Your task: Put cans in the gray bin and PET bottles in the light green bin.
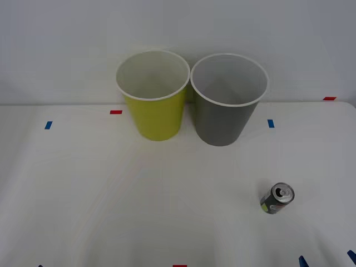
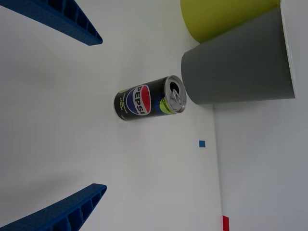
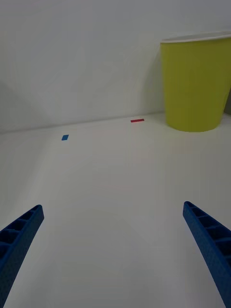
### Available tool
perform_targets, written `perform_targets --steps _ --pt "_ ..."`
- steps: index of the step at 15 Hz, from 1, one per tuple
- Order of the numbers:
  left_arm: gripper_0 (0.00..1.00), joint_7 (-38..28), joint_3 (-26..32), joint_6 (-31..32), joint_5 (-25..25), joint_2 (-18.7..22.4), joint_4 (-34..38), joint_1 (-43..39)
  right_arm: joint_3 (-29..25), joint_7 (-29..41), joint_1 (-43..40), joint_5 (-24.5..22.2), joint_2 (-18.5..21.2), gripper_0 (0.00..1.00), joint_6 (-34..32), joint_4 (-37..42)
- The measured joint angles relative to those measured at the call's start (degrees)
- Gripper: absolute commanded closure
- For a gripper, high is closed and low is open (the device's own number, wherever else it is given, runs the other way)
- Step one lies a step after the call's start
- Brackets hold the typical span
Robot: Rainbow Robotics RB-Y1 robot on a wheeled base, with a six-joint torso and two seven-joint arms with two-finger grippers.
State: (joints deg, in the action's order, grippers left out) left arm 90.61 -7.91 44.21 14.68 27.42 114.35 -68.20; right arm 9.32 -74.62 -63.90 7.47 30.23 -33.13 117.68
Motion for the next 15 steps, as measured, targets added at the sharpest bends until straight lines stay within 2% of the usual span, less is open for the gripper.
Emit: perform_targets --steps 15 --pt "0.0 0.0 0.0 0.0 0.0 0.0 0.0 0.0 0.0 0.0 0.0 0.0 0.0 0.0 0.0 0.0"
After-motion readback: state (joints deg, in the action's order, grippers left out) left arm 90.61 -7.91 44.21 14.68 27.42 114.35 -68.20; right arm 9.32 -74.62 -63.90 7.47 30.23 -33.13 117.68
